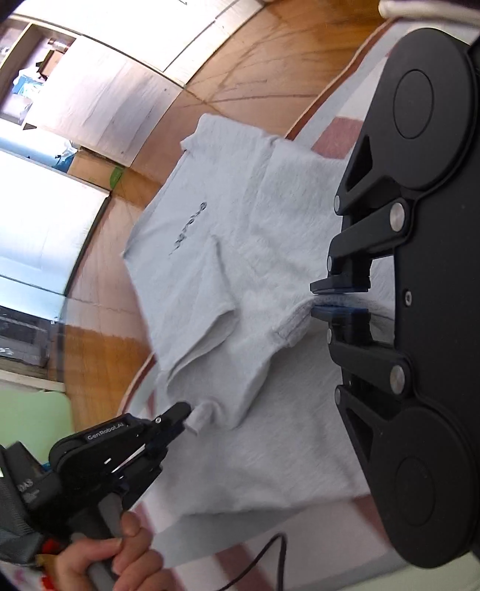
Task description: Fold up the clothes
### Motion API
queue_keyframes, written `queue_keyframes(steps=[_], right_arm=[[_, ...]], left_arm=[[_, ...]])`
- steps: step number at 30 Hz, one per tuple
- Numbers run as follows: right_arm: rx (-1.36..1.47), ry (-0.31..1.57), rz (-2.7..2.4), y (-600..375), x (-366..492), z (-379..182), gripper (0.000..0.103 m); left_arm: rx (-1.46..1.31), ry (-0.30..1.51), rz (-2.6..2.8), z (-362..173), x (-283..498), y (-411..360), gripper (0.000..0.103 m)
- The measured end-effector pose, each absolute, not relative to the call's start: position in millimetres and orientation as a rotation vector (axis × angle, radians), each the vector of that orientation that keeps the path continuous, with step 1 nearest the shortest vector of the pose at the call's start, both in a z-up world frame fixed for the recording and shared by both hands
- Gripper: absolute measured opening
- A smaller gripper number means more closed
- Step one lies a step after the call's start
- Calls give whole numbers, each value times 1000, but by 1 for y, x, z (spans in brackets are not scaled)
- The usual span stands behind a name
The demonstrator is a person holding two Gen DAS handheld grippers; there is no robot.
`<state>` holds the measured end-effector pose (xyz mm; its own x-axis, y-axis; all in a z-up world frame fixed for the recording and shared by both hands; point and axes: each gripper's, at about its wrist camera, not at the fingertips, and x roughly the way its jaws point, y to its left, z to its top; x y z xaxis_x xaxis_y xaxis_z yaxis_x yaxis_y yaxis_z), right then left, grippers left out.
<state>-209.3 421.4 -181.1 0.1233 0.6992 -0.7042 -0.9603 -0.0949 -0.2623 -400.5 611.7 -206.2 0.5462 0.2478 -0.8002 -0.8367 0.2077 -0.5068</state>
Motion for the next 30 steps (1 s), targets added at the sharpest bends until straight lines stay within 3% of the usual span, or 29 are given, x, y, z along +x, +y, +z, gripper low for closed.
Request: queue_keyframes(steps=[1, 4, 6, 8, 13, 16, 18, 21, 24, 25, 26, 28, 29, 30], right_arm=[[-853, 401, 1436, 423, -208, -183, 6], [-842, 427, 1369, 429, -198, -181, 5], [-867, 411, 1305, 429, -192, -182, 5], [-881, 437, 1271, 431, -182, -185, 5], [-848, 577, 1300, 431, -162, -192, 6], [-822, 576, 1374, 423, -161, -189, 24], [-811, 565, 1422, 418, -161, -186, 42], [-789, 560, 1463, 420, -159, -184, 55], [-783, 555, 1468, 431, -158, -188, 60], [-785, 562, 1466, 436, -157, -189, 60], [-787, 570, 1463, 441, -156, -191, 60], [-787, 568, 1457, 449, -157, -192, 59], [-776, 556, 1464, 451, -159, -190, 56], [-754, 543, 1480, 451, -160, -187, 33]], left_arm=[[-1097, 651, 828, -206, -395, 612, 13], [-990, 682, 830, -197, -375, 612, 45], [-909, 708, 857, -190, -363, 611, 49], [-831, 707, 861, -187, -355, 610, 61], [-752, 731, 808, -197, -338, 614, 64], [-717, 755, 755, -203, -325, 613, 64], [-718, 761, 706, -208, -319, 613, 65], [-688, 776, 697, -212, -310, 611, 71], [-683, 784, 754, -213, -306, 611, 63], [-692, 774, 753, -213, -307, 611, 49], [-692, 779, 740, -212, -307, 610, 22], [-659, 801, 738, -211, -304, 606, 11], [-670, 783, 716, -207, -306, 604, 4], [-696, 757, 690, -204, -309, 603, 4]])
